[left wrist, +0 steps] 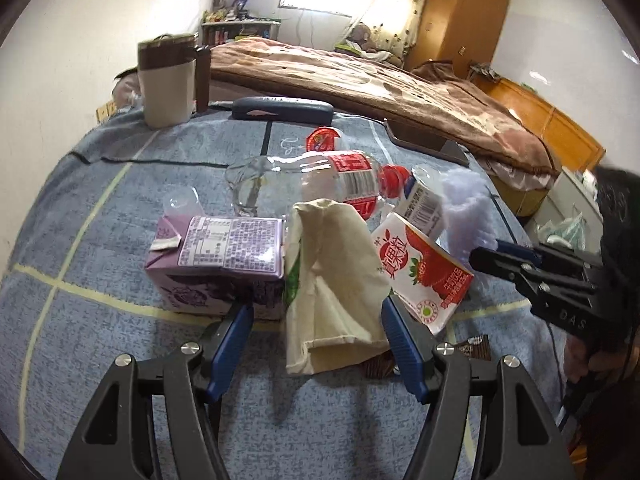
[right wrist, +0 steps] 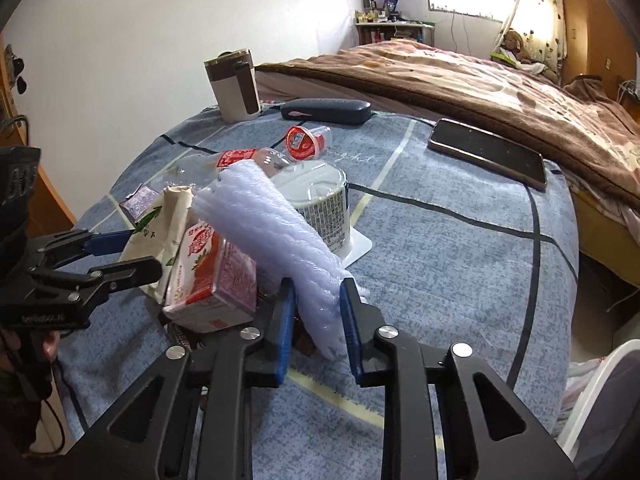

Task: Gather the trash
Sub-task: 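Grasp the second white foam net with the right gripper while the left gripper grasps the beige paper bag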

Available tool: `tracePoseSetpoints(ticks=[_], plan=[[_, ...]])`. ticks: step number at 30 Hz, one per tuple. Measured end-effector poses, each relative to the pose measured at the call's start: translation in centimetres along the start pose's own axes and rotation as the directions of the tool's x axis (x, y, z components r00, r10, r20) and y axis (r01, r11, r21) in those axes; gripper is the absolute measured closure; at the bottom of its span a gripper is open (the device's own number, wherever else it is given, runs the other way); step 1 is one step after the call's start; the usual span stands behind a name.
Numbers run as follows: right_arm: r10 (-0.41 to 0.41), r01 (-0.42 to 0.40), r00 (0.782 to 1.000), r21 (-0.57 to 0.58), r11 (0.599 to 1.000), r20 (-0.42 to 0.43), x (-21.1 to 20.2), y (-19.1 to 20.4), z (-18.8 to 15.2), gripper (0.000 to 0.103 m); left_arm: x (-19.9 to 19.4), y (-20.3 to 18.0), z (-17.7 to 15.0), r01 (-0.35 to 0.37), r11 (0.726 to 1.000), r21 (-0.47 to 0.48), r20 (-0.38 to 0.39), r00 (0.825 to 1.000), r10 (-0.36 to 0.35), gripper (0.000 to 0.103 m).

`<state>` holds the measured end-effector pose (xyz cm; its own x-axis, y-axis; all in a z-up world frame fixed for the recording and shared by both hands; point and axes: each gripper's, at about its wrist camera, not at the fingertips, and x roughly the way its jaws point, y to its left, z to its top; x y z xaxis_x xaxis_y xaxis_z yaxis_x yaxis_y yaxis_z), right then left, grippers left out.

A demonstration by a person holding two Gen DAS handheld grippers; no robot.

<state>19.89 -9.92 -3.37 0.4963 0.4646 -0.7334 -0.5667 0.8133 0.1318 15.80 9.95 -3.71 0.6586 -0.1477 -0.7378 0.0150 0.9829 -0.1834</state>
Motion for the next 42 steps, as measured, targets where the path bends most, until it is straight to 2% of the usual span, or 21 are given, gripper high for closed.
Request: tracePoseSetpoints(ticks=[3, 6, 9, 12, 14, 15, 16, 25, 30, 31, 42], plan=[[-0.004, 0.004, 1.000, 0.010, 1.000, 0.010, -0.2, -0.1, -0.1, 0.080, 0.1, 0.2, 0.1, 0.002, 1.000, -0.009, 0.018, 1.000, -0.001, 0.035], [0.000, -0.001, 1.000, 0.028, 1.000, 0.019, -0.5, -0.3, -0.2, 0.080, 0.4, 0.5, 0.2, 0.039, 0.998, -0.047, 0.014, 0.999, -0.038, 0.046], [-0.001, -0.001, 1.000, 0.036, 0.999, 0.029, -0.7, -0.2, -0.4, 0.080, 0.7, 0.5, 0.2, 0.051, 0.997, -0.052, 0.007, 0.999, -0.050, 0.048], [-0.002, 0.000, 0.999, 0.048, 0.999, 0.037, -0.9, -0.3, -0.5, 0.080, 1.2, 0.4, 0.4, 0.065, 0.996, -0.061, 0.001, 0.998, -0.065, 0.055], [-0.005, 0.002, 0.999, 0.059, 0.998, 0.039, -0.9, -0.4, -0.6, 0.080, 1.3, 0.4, 0.5, 0.064, 0.995, -0.076, 0.002, 0.998, -0.064, 0.062], [-0.007, 0.004, 0.999, 0.063, 0.998, 0.039, -0.9, -0.5, -0.6, 0.080, 1.3, 0.3, 0.6, 0.059, 0.995, -0.078, 0.001, 0.998, -0.059, 0.071], [-0.009, 0.006, 0.999, 0.069, 0.998, 0.041, -1.0, -0.6, -0.7, 0.080, 1.5, 0.2, 0.6, 0.055, 0.996, -0.074, -0.004, 0.998, -0.056, 0.074], [-0.020, 0.016, 0.998, 0.085, 0.996, 0.054, -1.6, -0.7, -1.0, 0.080, 0.8, -0.8, 0.5, 0.025, 0.999, -0.044, 0.022, 0.999, -0.024, 0.083], [-0.029, 0.021, 0.997, 0.096, 0.995, 0.077, -2.5, -0.8, -1.1, 0.080, -0.4, -1.1, 0.6, 0.037, 0.998, -0.044, 0.056, 0.998, -0.035, 0.084], [-0.031, 0.023, 0.996, 0.099, 0.995, 0.081, -2.7, -0.8, -1.1, 0.080, -0.6, -1.2, 0.6, 0.033, 0.999, -0.041, 0.063, 0.998, -0.030, 0.093], [-0.044, 0.028, 0.991, 0.125, 0.992, 0.124, -4.5, -0.7, -1.4, 0.080, -2.1, -2.2, 0.6, 0.033, 0.999, -0.016, 0.084, 0.996, -0.031, 0.094]])
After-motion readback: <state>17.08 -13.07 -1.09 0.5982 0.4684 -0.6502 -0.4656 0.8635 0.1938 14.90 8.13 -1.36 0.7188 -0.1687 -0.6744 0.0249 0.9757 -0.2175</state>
